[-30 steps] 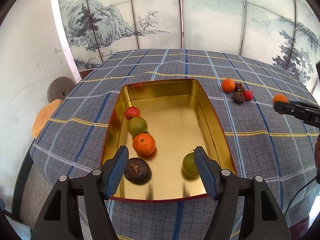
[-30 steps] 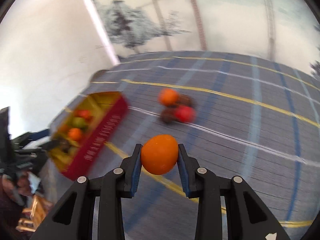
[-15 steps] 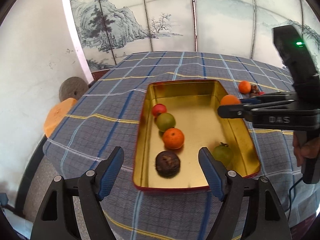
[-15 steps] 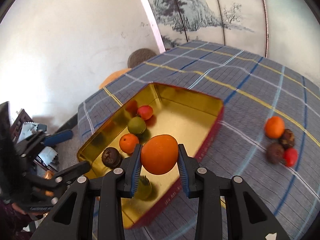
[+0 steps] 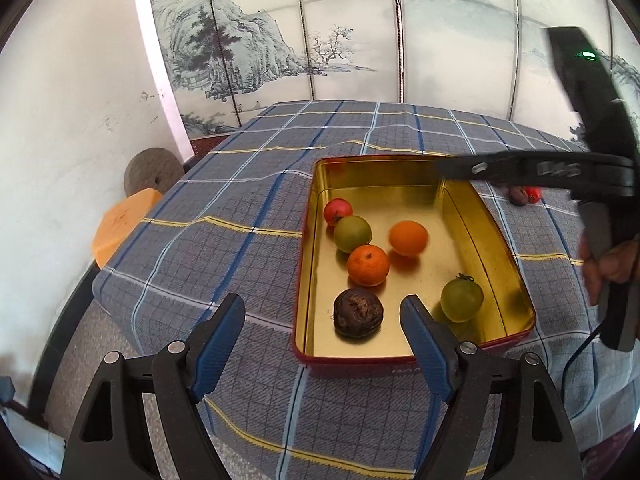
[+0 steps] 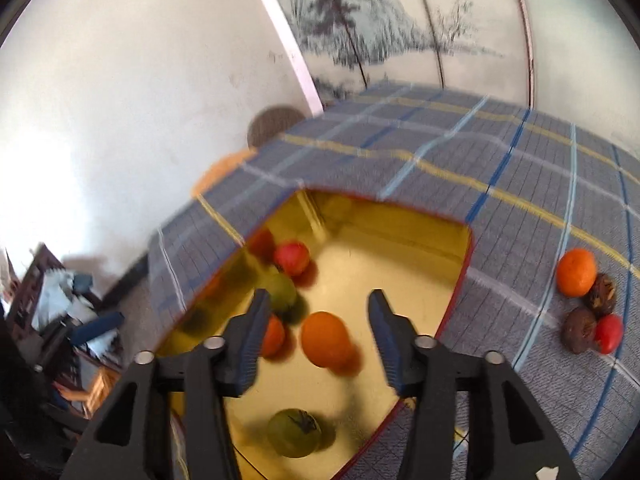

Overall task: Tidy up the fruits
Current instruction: 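Open the right tool to drop the orange into the tin, then reach for and grasp a dark brown fruit with the left tool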

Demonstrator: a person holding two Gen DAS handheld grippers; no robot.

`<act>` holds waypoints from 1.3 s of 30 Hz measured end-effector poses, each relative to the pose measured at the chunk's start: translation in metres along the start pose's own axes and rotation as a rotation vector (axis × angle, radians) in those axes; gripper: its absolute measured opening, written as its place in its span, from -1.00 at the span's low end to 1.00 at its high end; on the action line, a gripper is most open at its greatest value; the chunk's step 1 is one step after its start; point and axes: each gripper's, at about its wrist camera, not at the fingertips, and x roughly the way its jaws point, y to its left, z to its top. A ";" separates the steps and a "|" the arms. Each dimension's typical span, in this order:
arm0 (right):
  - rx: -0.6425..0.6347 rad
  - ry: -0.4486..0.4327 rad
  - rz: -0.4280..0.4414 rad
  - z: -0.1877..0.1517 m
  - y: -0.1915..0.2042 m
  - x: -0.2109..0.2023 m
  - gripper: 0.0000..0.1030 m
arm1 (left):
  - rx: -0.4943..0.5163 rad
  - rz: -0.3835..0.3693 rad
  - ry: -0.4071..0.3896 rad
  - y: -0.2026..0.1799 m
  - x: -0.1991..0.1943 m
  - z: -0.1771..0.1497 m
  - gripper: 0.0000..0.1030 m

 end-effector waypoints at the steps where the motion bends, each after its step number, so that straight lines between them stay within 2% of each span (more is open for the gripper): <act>1: 0.004 -0.024 -0.009 -0.002 -0.003 -0.009 0.02 | 0.001 -0.002 -0.004 0.001 -0.002 -0.001 0.56; 3: 0.026 -0.068 -0.033 -0.013 -0.015 -0.031 0.12 | 0.004 -0.013 -0.016 0.001 -0.006 -0.002 0.56; 6: 0.061 -0.081 -0.108 -0.037 -0.042 -0.056 0.21 | 0.021 -0.048 -0.016 -0.003 -0.007 -0.001 0.56; 10: 0.124 -0.031 -0.293 -0.078 -0.103 -0.090 0.21 | 0.049 -0.135 -0.006 -0.019 -0.011 0.005 0.56; 16: 0.221 0.035 -0.554 -0.121 -0.179 -0.140 0.24 | 0.137 -0.255 -0.010 -0.063 -0.020 0.030 0.56; 19: 0.246 0.046 -0.621 -0.132 -0.202 -0.154 0.27 | 0.155 -0.336 0.013 -0.085 -0.017 0.047 0.56; 21: 0.265 0.041 -0.631 -0.140 -0.214 -0.162 0.32 | 0.163 -0.376 0.023 -0.105 -0.012 0.060 0.53; 25: 0.314 -0.005 -0.574 -0.150 -0.223 -0.175 0.45 | 0.186 -0.404 0.032 -0.144 0.008 0.087 0.43; 27: 0.331 -0.009 -0.549 -0.151 -0.226 -0.177 0.49 | 0.196 -0.394 0.060 -0.166 0.025 0.100 0.27; 31: 0.358 -0.040 -0.497 -0.154 -0.229 -0.185 0.54 | 0.182 -0.390 0.124 -0.196 0.063 0.119 0.13; 33: 0.367 -0.052 -0.473 -0.156 -0.230 -0.186 0.56 | 0.166 -0.398 0.161 -0.207 0.085 0.127 -0.06; 35: 0.372 -0.060 -0.457 -0.155 -0.231 -0.184 0.56 | 0.155 -0.416 0.181 -0.216 0.102 0.131 -0.09; 39: 0.380 -0.075 -0.424 -0.157 -0.231 -0.186 0.57 | 0.193 -0.398 0.201 -0.231 0.126 0.132 -0.09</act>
